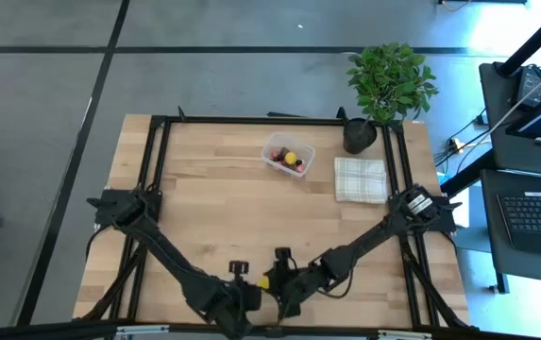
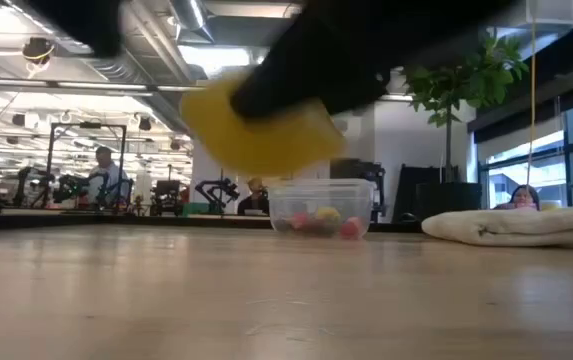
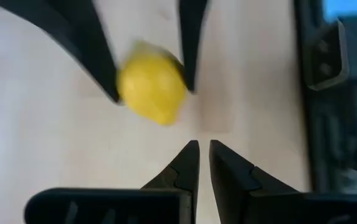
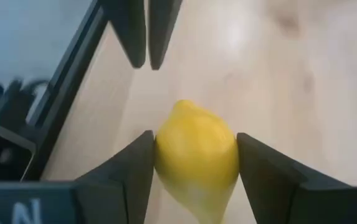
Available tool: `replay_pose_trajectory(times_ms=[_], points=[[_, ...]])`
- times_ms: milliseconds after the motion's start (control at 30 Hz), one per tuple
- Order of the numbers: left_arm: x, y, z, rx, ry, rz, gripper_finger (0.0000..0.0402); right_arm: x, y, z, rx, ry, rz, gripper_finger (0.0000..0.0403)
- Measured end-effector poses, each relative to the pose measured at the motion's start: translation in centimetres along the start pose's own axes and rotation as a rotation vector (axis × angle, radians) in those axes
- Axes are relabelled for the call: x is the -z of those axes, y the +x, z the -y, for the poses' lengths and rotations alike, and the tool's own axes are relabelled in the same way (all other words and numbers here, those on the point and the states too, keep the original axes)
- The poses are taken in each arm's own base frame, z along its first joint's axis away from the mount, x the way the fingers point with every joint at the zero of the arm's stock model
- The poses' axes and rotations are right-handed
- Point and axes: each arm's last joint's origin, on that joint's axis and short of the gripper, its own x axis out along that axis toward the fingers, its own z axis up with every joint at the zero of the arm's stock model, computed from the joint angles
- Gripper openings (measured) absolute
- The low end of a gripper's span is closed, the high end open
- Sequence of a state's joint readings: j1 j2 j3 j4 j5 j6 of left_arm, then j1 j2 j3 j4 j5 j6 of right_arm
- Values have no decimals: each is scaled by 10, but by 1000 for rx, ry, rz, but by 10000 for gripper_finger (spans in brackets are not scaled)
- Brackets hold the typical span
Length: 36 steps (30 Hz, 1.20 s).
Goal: Pick and placing Produce into tupperware
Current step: Put the lemon into the transparent container
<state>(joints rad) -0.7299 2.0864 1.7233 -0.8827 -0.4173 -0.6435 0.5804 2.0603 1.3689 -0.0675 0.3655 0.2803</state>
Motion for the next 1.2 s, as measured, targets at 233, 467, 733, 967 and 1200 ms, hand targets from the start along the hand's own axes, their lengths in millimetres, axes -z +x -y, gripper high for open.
replay_pose_trajectory(times_ms=[233, 467, 733, 967, 1200], points=[[-5, -66, -27, -121, 42, 145, 8, -29, -28, 38, 55, -1, 6, 203], [-2, -127, -54, -164, 41, 325, 7, -64, -70, 99, 144, 38, 54, 203], [49, -146, -100, -128, -98, 503, 9, -85, -134, 179, 290, 182, 105, 203], [98, -123, -135, 140, -125, 750, 8, -81, -155, 234, 371, 280, 76, 203], [142, -80, -171, 442, -31, 1011, 14, -64, -156, 288, 440, 406, -7, 203]])
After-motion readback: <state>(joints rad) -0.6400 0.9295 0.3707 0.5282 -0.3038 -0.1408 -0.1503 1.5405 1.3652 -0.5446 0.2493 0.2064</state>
